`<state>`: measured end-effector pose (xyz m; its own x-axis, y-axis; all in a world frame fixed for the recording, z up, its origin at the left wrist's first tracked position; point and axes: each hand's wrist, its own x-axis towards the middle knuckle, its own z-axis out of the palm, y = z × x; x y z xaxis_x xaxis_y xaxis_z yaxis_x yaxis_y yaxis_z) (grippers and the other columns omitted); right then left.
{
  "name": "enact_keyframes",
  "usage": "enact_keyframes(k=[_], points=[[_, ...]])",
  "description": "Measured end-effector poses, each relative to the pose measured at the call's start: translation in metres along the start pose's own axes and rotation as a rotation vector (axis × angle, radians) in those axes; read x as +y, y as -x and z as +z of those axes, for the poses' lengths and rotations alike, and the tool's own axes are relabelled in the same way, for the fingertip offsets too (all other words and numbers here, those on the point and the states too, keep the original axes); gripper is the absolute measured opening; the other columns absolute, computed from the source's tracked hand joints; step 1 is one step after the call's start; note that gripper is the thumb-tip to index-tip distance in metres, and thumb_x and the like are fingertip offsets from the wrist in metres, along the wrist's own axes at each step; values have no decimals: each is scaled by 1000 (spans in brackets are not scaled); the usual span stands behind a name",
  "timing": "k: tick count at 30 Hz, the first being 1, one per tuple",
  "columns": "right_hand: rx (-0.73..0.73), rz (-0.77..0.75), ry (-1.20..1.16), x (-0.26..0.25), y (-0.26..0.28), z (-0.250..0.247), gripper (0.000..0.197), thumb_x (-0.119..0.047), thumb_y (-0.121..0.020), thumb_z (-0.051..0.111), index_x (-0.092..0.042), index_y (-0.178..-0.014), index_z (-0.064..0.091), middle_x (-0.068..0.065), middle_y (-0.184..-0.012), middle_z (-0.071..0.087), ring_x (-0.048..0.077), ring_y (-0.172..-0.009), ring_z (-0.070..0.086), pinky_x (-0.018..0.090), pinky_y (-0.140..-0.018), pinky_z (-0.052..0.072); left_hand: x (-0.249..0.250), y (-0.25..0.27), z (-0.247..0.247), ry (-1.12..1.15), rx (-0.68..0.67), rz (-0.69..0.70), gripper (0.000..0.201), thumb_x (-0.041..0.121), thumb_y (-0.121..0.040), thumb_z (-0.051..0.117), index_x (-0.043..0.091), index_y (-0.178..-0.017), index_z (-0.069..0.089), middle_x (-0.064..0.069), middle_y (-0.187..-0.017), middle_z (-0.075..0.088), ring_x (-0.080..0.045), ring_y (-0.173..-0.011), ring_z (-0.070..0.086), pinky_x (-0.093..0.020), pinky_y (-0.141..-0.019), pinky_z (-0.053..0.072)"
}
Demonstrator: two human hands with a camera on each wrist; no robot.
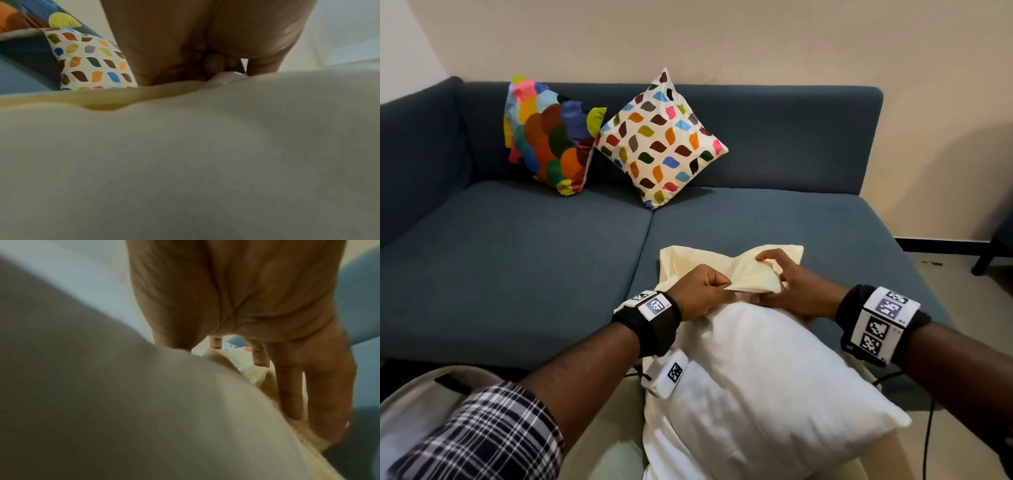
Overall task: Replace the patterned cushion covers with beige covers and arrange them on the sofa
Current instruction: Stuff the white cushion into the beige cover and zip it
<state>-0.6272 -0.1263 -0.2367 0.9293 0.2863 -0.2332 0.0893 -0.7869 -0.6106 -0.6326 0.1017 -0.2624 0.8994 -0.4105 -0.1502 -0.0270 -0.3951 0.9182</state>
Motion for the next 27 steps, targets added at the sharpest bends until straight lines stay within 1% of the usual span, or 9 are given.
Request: enact_keyframes(k=[4, 7, 9, 11, 13, 17, 21, 24, 27], points=[[31, -6, -14, 8, -5, 14, 83, -40, -83, 78, -38, -145, 23, 5, -122, 59, 25, -109, 58, 33, -96, 45, -9, 8, 4, -87, 77, 38, 54, 25, -92, 70, 12, -58, 31, 0, -56, 22, -15, -46, 28, -20, -44, 28], [84, -23, -33, 19, -3, 12, 59, -23, -90, 69, -35, -137, 36, 2, -125, 59, 21, -104, 56, 28, -87, 41, -29, 8, -4, -202, 237, 83, 43, 32, -92, 68, 13, -65, 40, 5, -57, 39, -8, -50, 50, -25, -51, 38], [132, -52, -71, 27, 1, 12, 47, -17, -90, 67, -39, -124, 44, 0, -122, 61, 22, -102, 58, 34, -88, 47, -45, 8, -17, -441, 303, 37, 27, 46, -85, 66, 23, -85, 51, 11, -76, 54, -10, -69, 56, -32, -65, 48], [170, -59, -91, 31, 4, 14, 42, -11, -88, 64, -40, -114, 48, -2, -109, 63, 18, -92, 59, 31, -80, 49, -55, 11, -29, -653, 267, -124, 34, 48, -80, 64, 34, -109, 53, 7, -106, 58, -20, -98, 60, -37, -84, 51], [234, -55, -107, 34, 3, 16, 41, -4, -86, 60, -38, -106, 51, -3, -99, 63, 14, -83, 57, 22, -69, 44, -66, 10, -43, -765, 243, -330, 45, 35, -85, 63, 25, -127, 51, -5, -127, 57, -32, -117, 57, -39, -96, 48], [445, -78, -222, 37, -4, 14, 43, 7, -81, 62, -35, -91, 55, -3, -90, 65, 10, -79, 57, 21, -66, 43, -85, 12, -69, -775, 227, -634, 23, 16, -91, 56, 5, -108, 66, -17, -116, 68, -35, -109, 66, -35, -81, 52], [609, -83, -391, 39, -29, -7, 38, 16, -80, 59, -19, -95, 58, 2, -90, 64, 21, -83, 59, 32, -69, 48, -73, 6, -90, -638, 372, -515, 15, 20, -86, 57, 11, -74, 61, -12, -81, 68, -35, -85, 69, -31, -64, 47], [696, 25, -515, 47, -44, -11, 28, 9, -85, 65, -10, -102, 57, -1, -86, 61, 18, -76, 57, 27, -62, 43, -63, 7, -92, -615, 456, -425, 7, 18, -87, 57, 17, -80, 56, -13, -94, 71, -36, -91, 67, -31, -69, 45], [505, 160, -462, 72, -54, 15, 27, 0, -87, 71, -10, -107, 54, 2, -89, 64, 23, -84, 59, 29, -65, 42, -78, 9, -84, -570, 352, -460, 16, 21, -94, 54, 12, -103, 64, -14, -113, 70, -34, -99, 64, -28, -72, 42]])
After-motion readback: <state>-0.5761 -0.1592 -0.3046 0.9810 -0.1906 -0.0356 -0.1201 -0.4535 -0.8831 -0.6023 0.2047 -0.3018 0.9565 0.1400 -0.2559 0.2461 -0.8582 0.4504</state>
